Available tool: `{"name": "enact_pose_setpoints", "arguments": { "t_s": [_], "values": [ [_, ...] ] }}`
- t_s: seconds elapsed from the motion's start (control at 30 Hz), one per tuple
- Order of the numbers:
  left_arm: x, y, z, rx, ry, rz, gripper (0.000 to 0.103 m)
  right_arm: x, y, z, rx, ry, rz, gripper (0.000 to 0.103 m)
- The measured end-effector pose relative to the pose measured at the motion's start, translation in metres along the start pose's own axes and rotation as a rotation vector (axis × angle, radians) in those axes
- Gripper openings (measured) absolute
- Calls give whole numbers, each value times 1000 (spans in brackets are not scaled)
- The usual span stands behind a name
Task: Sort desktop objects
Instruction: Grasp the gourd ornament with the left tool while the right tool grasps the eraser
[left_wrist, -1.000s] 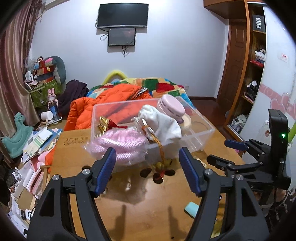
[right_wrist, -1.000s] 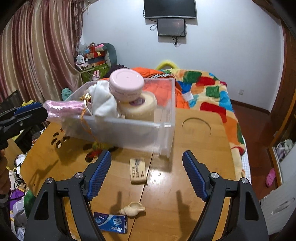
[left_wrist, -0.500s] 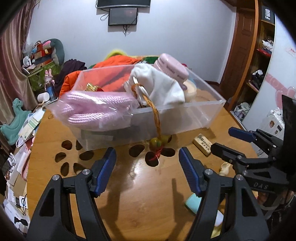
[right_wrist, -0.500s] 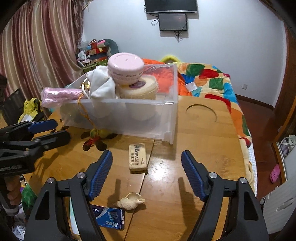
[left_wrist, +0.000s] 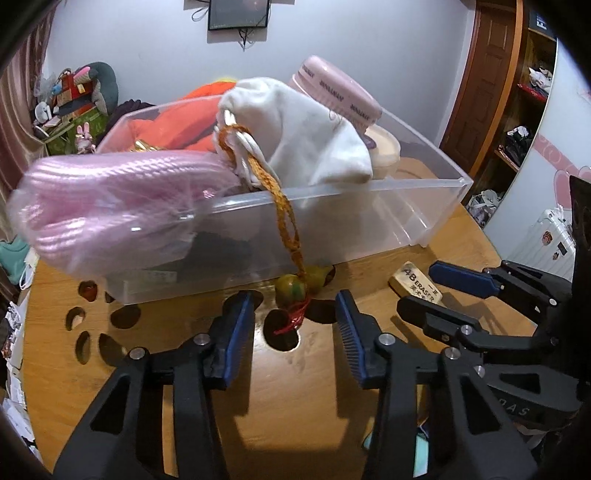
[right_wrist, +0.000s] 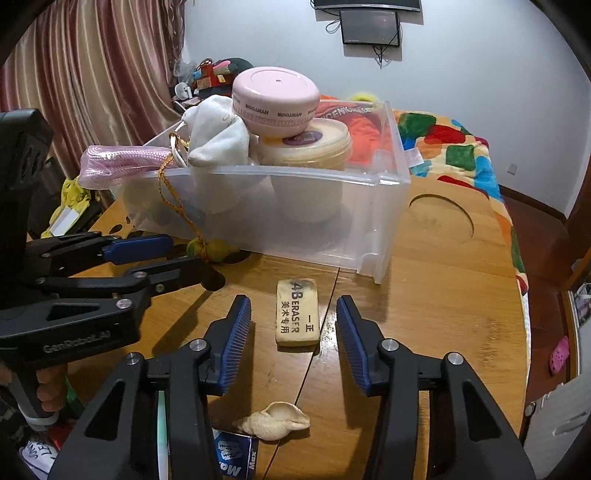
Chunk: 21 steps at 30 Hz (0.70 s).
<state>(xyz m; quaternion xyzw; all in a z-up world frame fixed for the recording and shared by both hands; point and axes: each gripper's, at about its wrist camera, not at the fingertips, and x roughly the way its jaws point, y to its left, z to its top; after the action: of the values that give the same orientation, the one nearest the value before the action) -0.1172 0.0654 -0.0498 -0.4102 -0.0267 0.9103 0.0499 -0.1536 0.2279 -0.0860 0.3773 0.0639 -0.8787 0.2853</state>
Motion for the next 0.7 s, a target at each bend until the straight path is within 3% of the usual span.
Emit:
{"name": "enact_pose_setpoints", "arguments": {
  "t_s": [0.03,0.23,0.33,0.47,0.7],
  "values": [
    [3,-1,0,-1,8,-7,36,0,1,-1,-2,2,2,34],
    [8,-3,4,-19,10,-5,34,2,0,-4,1,5,9,31],
    [9,-5,5,-11,-1,21,31,2,2,-4,-1,1,7,30],
    [9,-13,1,19,-16,62,29,2,-1,-5,15,-4,7,22],
    [6,-9,-2,13,-19,51,29,-12,-16,-4,73,-31,33,22]
  ]
}}
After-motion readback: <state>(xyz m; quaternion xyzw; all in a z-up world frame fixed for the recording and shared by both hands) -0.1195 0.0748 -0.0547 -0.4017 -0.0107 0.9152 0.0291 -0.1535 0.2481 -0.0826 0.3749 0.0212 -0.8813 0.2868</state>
